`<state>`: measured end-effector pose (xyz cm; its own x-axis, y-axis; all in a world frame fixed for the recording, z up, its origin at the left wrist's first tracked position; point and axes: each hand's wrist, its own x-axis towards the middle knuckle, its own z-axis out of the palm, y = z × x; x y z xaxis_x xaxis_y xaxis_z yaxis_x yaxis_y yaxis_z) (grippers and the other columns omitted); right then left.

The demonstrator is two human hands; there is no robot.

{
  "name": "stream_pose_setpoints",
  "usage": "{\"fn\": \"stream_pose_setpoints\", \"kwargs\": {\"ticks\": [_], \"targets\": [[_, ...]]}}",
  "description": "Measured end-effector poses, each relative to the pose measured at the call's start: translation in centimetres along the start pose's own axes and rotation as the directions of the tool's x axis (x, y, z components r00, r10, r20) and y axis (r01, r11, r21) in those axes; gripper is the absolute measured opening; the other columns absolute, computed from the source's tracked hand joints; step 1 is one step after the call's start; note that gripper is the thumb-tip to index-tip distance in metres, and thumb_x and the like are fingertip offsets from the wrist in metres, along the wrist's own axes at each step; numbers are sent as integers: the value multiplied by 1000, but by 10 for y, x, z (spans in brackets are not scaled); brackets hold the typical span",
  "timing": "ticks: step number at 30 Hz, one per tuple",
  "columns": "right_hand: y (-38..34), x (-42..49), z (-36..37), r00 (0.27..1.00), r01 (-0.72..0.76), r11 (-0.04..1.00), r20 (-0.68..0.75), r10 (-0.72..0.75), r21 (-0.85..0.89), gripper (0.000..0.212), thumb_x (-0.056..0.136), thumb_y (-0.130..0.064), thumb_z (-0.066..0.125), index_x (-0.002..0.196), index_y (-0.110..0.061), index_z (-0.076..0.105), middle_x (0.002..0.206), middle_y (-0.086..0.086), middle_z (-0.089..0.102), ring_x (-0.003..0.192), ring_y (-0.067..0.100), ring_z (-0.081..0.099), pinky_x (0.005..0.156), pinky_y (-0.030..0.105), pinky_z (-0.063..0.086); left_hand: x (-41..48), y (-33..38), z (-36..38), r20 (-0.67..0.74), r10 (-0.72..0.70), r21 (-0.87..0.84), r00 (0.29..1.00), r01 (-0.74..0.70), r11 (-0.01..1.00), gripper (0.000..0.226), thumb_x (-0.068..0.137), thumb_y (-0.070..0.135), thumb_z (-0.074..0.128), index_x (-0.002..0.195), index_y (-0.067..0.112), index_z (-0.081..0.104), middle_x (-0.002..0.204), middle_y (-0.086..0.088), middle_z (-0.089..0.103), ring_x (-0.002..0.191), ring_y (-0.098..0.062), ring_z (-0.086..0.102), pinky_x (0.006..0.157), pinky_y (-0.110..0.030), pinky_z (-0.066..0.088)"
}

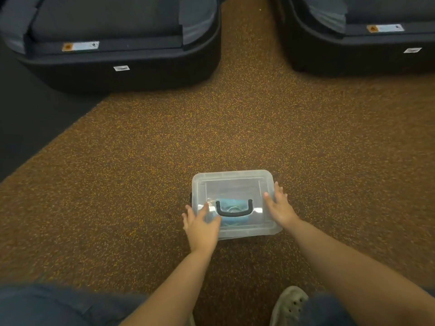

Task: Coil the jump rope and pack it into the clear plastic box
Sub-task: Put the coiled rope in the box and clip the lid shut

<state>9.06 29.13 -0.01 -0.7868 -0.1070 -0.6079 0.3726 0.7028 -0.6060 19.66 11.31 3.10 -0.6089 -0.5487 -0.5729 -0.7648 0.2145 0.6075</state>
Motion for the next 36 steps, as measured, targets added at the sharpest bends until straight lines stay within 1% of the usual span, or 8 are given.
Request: {"fn": "stream_pose_setpoints", "kwargs": {"ticks": [3, 8, 13, 20, 26, 29, 33, 36], "targets": [[0, 6, 0, 1000, 11, 1000, 4, -11, 23, 63, 101, -37, 32, 153, -20, 0, 161, 5, 5, 148, 26, 5, 119, 45, 10, -1, 9, 10, 1, 8, 39, 1000, -8, 999, 66, 86, 32, 59, 146, 19, 34, 161, -8, 0, 148, -27, 4, 120, -43, 9], [0, 14, -8, 1000, -11, 1000, -10, 11, 2, 56, 102, -37, 29, 152, -28, 6, 155, 8, 30, 137, 38, 34, 111, 47, 27, -2, 16, 17, -53, -28, -41, 998, 26, 999, 67, 86, 27, 60, 145, 17, 30, 159, -7, 13, 145, -27, 15, 116, -39, 18], [3, 10, -7, 998, 49, 998, -27, -50, -32, 57, 102, -38, 27, 152, -26, 4, 160, 3, 18, 142, 33, 27, 113, 44, 23, -2, 7, 20, -138, 4, 15, 990, -2, 1000, 71, 86, 31, 59, 146, 15, 25, 152, -8, 27, 140, -28, 26, 113, -46, 30], [14, 3, -7, 988, 131, 978, -59, -142, -164, 57, 102, -31, 28, 153, -18, 4, 161, 5, 7, 147, 22, 13, 117, 37, 13, 22, -13, 11, -116, 94, 199, 989, -69, 977, 73, 95, 50, 39, 152, 19, 5, 161, -5, 3, 148, -24, 5, 119, -42, 9], [15, 3, -6, 992, 92, 976, -65, -107, -196, 55, 102, -32, 28, 152, -24, 6, 161, 6, 7, 148, 23, 11, 117, 41, 15, 41, -19, 3, -84, 36, 28, 996, -34, 999, 85, 92, 54, 41, 152, 12, -2, 161, -7, 4, 148, -24, 4, 121, -40, 8], [11, 1, -5, 994, 55, 988, -83, -67, -142, 56, 101, -33, 29, 151, -32, 4, 161, 6, 7, 147, 26, 13, 115, 45, 18, 46, -18, 4, -105, -59, -20, 993, 57, 998, 93, 89, 57, 45, 151, 8, -5, 160, -11, 6, 148, -27, 7, 119, -41, 12], [9, 0, -3, 989, 81, 986, -113, -98, -146, 57, 101, -40, 27, 150, -37, -1, 160, 6, 10, 144, 30, 22, 110, 48, 28, 50, -14, 9, -140, -58, 24, 989, 62, 998, 96, 86, 63, 43, 151, 11, -5, 160, -11, 9, 147, -29, 11, 119, -45, 17], [7, -1, 1, 984, 49, 996, -169, -60, -71, 67, 96, -51, 31, 151, -33, -3, 158, 7, 16, 140, 31, 30, 107, 50, 33, 52, -13, 13, -151, -43, 106, 988, 60, 993, 94, 80, 73, 31, 151, 22, -1, 153, -14, 32, 133, -36, 42, 104, -50, 40]]}}
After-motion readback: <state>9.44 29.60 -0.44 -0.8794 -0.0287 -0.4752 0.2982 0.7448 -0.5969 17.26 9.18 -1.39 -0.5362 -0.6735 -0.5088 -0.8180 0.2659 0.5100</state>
